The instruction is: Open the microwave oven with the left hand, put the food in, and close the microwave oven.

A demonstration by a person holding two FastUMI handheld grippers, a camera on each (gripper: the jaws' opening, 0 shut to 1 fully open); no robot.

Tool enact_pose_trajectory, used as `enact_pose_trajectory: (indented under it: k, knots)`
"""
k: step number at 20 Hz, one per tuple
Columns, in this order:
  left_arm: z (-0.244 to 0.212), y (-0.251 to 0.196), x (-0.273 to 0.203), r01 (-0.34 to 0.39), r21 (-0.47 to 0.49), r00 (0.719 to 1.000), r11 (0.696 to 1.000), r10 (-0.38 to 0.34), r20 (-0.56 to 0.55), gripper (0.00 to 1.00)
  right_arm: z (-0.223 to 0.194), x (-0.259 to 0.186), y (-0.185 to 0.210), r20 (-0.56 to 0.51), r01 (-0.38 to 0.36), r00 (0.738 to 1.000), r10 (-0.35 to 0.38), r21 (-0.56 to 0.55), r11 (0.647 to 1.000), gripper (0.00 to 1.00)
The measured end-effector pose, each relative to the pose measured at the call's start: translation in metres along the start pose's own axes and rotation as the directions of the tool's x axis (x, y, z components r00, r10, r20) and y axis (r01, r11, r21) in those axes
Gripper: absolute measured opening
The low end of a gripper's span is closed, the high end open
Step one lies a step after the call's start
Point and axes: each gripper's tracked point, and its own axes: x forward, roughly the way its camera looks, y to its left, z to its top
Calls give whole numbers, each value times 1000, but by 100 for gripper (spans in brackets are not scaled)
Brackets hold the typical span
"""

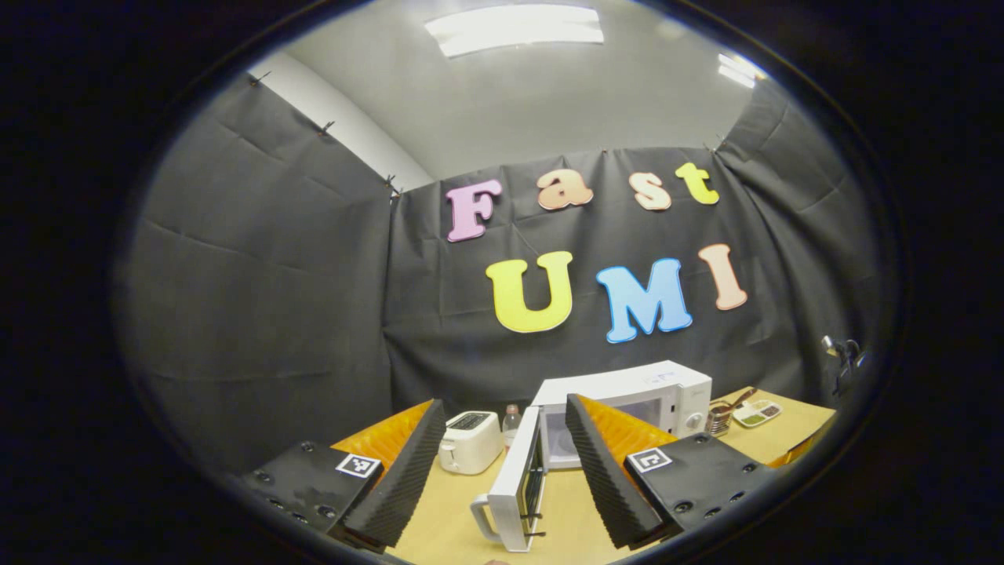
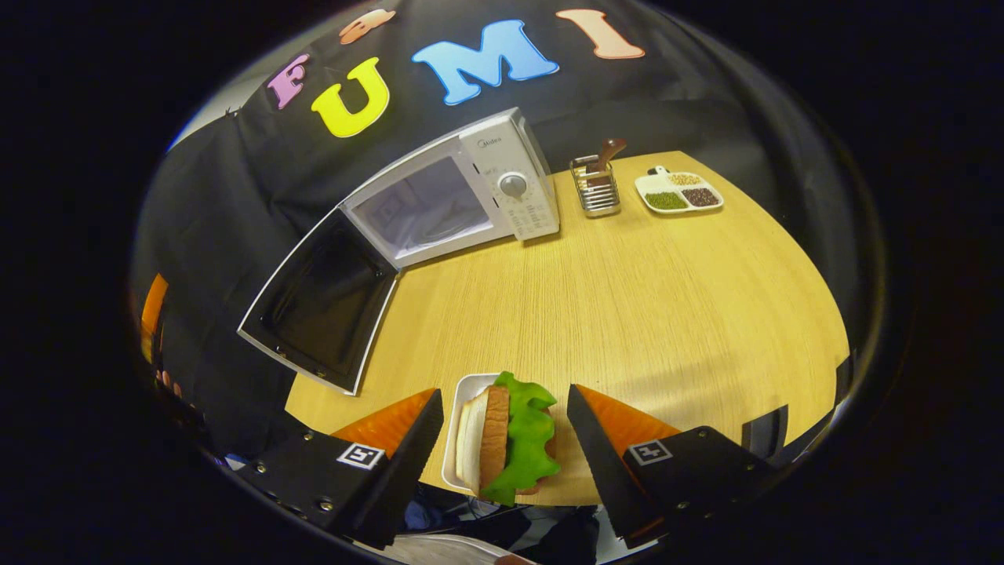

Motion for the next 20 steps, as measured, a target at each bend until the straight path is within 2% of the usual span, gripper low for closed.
enact_pose_trajectory:
  k: [2,3,4,8,9,12,13,14,15,20]
  knots:
    - [-1,2,-2,-10,-4,1000,1000,10,0,98,-12,3,-3,-46,-12,999,13,40,999,94]
    - [-2,2,-4,-14,-6,1000,1000,14,-5,99,-18,6,-3,-68,-19,997,23,58,998,98]
    - [-5,3,-5,-19,-7,1000,1000,19,-11,98,-21,6,-3,-82,-29,996,35,76,997,98]
    - [-13,4,-9,-40,-8,999,999,40,-36,99,-32,14,-4,-132,-50,989,69,142,989,94]
    - [-11,2,-10,-46,-6,998,999,46,-37,99,-34,15,-3,-139,-61,987,82,154,986,85]
    - [-9,-2,-15,-57,14,998,998,57,-37,99,-37,13,0,-165,-86,979,119,195,977,68]
    - [-7,-4,-17,-63,23,997,998,64,-36,99,-37,11,1,-178,-95,975,134,214,972,59]
    - [-7,-5,-19,-71,28,997,997,71,-35,99,-36,12,2,-181,-103,972,147,231,968,54]
    - [-6,-6,-22,-77,28,996,997,78,-34,99,-35,13,3,-194,-113,968,160,230,966,41]
    - [-2,-10,-38,-123,18,992,992,123,-29,98,-29,1,6,-198,-159,961,192,172,972,39]
